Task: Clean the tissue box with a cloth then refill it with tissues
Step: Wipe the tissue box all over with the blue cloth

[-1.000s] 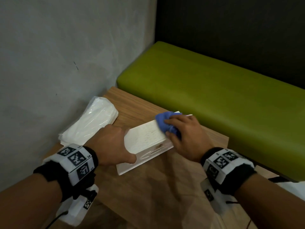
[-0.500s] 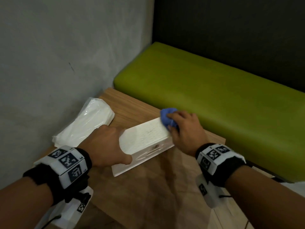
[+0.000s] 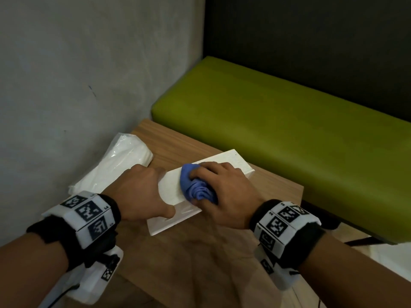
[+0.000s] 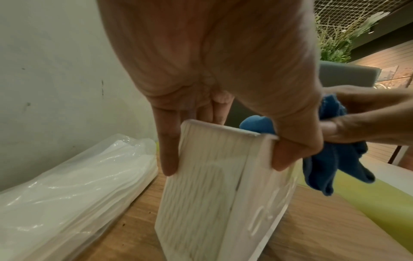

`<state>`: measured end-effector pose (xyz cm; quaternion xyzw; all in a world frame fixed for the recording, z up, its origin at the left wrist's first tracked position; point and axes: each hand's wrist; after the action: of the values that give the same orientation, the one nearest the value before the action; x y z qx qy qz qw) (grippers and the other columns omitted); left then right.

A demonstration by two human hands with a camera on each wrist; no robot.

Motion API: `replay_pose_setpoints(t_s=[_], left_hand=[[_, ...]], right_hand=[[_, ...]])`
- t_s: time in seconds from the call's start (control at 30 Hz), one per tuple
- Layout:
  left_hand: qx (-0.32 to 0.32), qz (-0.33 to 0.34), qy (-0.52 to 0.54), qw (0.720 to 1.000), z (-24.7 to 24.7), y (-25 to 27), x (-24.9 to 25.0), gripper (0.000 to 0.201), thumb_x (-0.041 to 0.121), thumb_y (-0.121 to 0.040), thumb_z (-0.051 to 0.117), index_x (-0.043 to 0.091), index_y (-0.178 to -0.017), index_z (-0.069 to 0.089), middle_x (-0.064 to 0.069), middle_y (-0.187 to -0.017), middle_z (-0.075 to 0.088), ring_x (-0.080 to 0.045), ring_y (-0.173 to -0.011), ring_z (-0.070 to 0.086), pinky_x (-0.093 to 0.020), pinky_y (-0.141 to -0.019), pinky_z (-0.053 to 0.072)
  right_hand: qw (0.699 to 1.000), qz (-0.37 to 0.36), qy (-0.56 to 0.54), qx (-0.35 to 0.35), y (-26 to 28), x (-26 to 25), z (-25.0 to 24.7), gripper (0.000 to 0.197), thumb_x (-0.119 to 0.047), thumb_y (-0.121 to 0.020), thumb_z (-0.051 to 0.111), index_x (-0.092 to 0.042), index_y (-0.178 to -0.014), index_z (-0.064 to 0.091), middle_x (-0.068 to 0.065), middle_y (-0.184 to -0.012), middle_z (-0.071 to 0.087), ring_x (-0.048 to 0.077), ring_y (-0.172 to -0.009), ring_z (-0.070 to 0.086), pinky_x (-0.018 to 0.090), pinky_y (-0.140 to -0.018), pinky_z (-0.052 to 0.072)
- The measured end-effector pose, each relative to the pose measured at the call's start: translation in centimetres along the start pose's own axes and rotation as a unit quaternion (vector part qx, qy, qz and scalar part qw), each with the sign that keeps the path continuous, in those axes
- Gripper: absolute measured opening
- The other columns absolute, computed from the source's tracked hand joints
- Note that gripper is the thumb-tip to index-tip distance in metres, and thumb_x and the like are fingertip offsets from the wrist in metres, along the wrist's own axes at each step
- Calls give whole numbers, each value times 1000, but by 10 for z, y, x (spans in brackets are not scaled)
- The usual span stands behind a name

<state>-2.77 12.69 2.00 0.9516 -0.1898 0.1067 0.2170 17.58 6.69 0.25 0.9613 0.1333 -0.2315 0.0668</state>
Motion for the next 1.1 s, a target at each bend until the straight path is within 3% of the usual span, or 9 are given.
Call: replay_pose_setpoints(t_s=[0.2,0.3,0.4,0.6,0.7,0.77,0.83,1.0,1.1], left_hand=[[-5,3,16,1000,2,1,0,59,57,-49,76,29,-99,62,13,-80,63,-6,-75,60,-24,-62,51],[-9,1,21,1000,4,1,-2,60,58,-47,75,28,-97,62,13,-81,64,-5,-74,61,-28,-66,56],[-10,10,18,1000,6,1,0,58,58,-47,74,28,-95,63,13,-77,64,-5,-72,60,-30,-66,56],[-3,24,-10,1000,4,0,2,52,60,-50,73,29,-89,58,13,-72,58,-5,-68,57,-23,-58,44],[-5,26,-6,1000,4,0,-1,51,59,-49,74,28,-85,56,12,-72,58,-6,-68,57,-24,-59,46],[0,27,-10,1000,5,0,-1,52,58,-50,75,26,-87,57,12,-73,59,-6,-69,57,-27,-61,50],[3,26,-15,1000,7,0,-1,59,58,-50,75,23,-95,59,12,-75,59,-7,-70,58,-28,-63,52],[-1,33,3,999,8,2,0,53,56,-53,78,29,-95,60,15,-74,57,-4,-69,56,-21,-58,42],[2,26,6,1000,5,0,-1,48,56,-51,77,31,-86,55,13,-72,57,-4,-68,55,-22,-57,42]], right_hand=[[994,58,-11,87,-5,25,3,29,-28,-84,47,-19,-108,60,8,-108,62,33,-89,57,36,-72,43],[969,191,-45,154,-11,40,-12,25,-25,-82,62,-15,-105,58,10,-100,53,30,-83,54,30,-67,37],[962,164,-48,211,-19,32,-28,47,-20,-73,79,-16,-111,52,7,-109,45,21,-92,48,29,-74,46],[986,96,-76,117,-16,7,-14,44,-52,-82,65,-22,-112,56,-1,-107,46,15,-94,48,25,-79,41],[950,193,-170,178,-21,13,-12,55,-35,-83,71,-18,-126,42,7,-120,54,24,-108,56,31,-85,45],[936,277,-180,119,-26,15,-15,67,-34,-80,74,-11,-133,40,13,-123,58,28,-110,58,36,-85,48],[934,306,-169,73,-31,15,-19,41,-31,-79,72,-4,-107,59,11,-95,67,26,-87,63,35,-68,51],[945,207,-129,219,-30,8,-38,11,-16,-74,62,-14,-80,52,3,-78,55,22,-70,51,30,-52,35],[984,80,-79,135,-21,-2,-31,21,-11,-74,60,-17,-92,51,1,-92,54,20,-81,51,28,-64,34]])
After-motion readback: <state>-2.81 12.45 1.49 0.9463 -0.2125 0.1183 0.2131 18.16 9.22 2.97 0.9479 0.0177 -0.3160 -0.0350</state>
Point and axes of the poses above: each hand's wrist, its own y-axis away from the middle knuckle, its own z-axis out of the palm, x = y × z
